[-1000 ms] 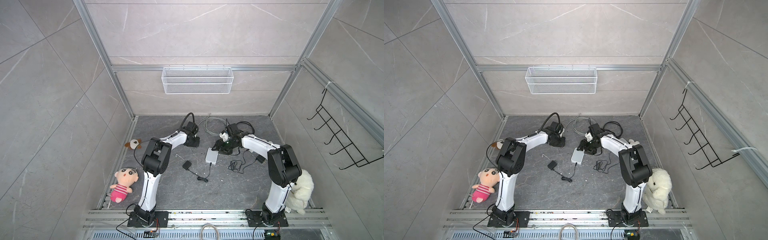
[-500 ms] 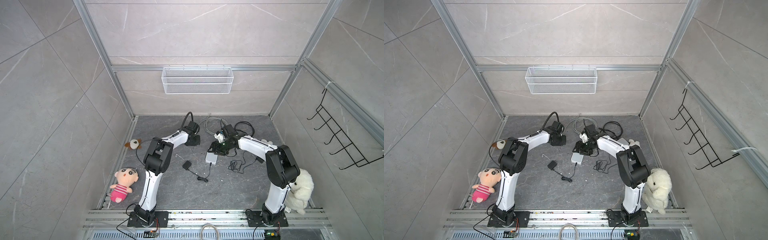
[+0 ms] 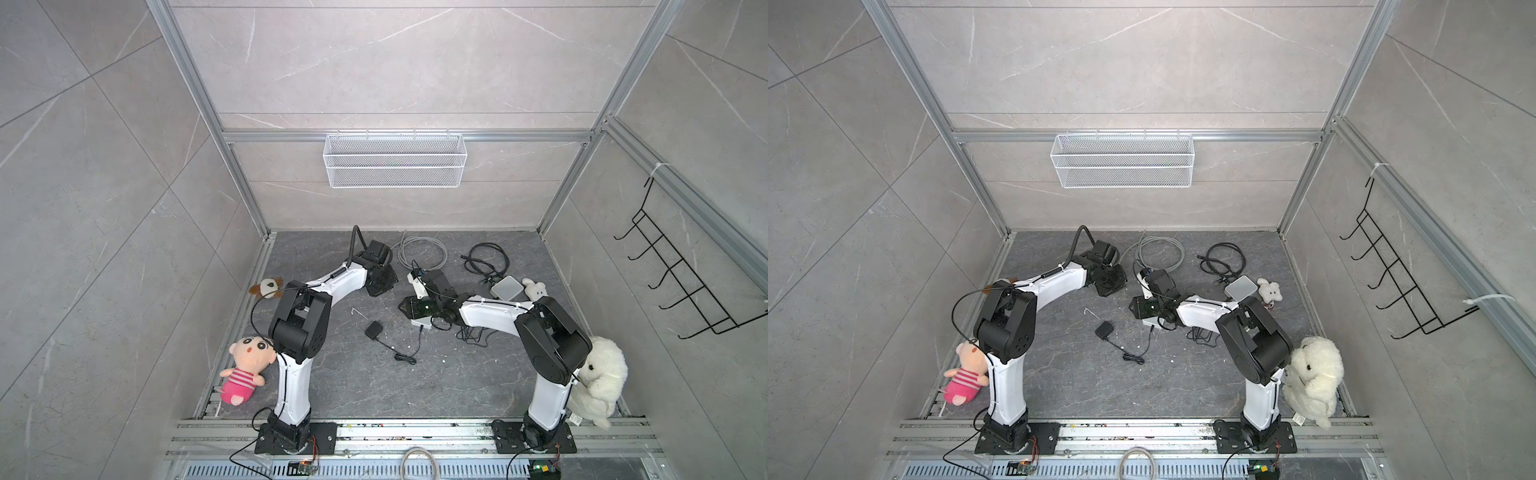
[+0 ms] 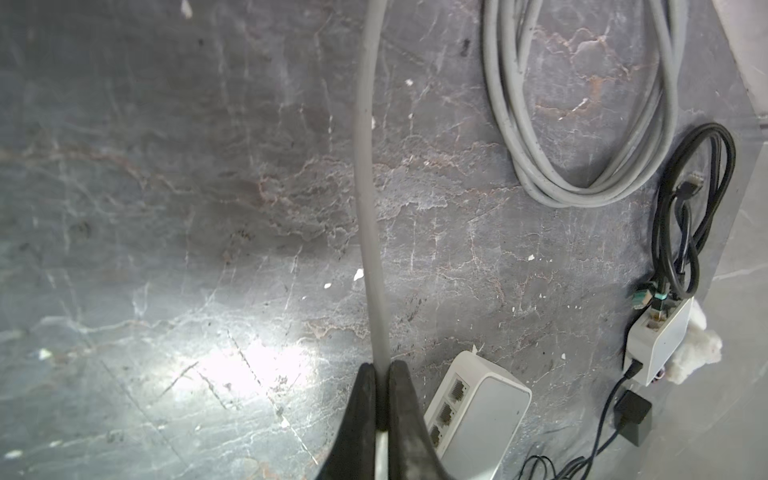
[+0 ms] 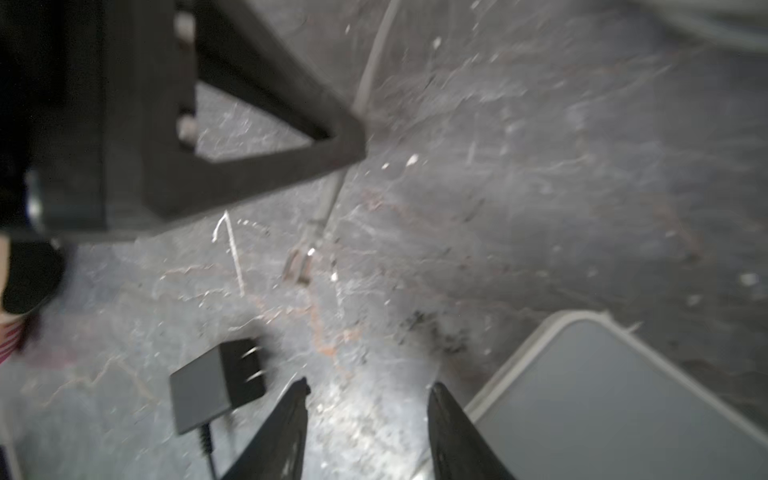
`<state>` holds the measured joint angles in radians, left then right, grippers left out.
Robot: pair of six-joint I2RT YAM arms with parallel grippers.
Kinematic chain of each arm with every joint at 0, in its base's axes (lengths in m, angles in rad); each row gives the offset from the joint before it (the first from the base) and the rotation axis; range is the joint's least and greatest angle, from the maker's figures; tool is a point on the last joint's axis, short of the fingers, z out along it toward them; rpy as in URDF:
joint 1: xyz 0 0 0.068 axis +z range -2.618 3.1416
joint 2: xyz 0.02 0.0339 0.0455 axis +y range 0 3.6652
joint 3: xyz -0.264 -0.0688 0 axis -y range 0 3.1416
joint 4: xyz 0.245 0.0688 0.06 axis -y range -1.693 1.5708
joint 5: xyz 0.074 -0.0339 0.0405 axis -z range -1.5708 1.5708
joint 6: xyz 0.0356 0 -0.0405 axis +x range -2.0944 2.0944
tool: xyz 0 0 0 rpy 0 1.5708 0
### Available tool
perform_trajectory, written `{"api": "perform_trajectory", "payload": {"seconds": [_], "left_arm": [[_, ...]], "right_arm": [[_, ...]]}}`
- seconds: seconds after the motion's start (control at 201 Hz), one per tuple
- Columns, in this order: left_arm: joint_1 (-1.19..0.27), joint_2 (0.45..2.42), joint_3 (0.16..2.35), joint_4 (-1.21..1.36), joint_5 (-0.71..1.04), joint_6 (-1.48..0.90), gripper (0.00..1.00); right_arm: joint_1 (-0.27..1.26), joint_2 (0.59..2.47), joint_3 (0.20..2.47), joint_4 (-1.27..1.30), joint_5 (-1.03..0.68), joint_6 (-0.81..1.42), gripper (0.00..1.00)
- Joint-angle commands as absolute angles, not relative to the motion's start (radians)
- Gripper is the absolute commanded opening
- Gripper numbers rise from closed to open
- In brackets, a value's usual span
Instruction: Insert the plug into the switch port
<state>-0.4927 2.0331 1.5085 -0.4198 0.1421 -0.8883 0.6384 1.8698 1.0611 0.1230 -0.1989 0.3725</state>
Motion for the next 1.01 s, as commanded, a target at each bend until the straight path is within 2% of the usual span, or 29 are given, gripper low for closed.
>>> {"api": "perform_trajectory", "payload": {"seconds": [0.0,0.383,0.567,1.005], "left_arm": [[-0.487,1.988,1.506,-0.433,0.16,-0.967,0.04],[-0.488,1.999,1.509,-0.413,0.168,-1.007,0.04],[-0.489,1.991,1.496,-0.393,0.181,-1.022,0.05],[-0.487,1.958,1.456,-0.365,0.175,-1.051,0.05]], "right_arm": [[0.649,1.848,1.037,0.268,-0.14,0.32,0.49],[0.661,1.906,1.099,0.251,-0.184,0.259,0.47],[0.662,1.959,1.148,0.239,-0.177,0.261,0.37],[0.661,2.02,1.219,0.15,-0.152,0.243,0.23]]}}
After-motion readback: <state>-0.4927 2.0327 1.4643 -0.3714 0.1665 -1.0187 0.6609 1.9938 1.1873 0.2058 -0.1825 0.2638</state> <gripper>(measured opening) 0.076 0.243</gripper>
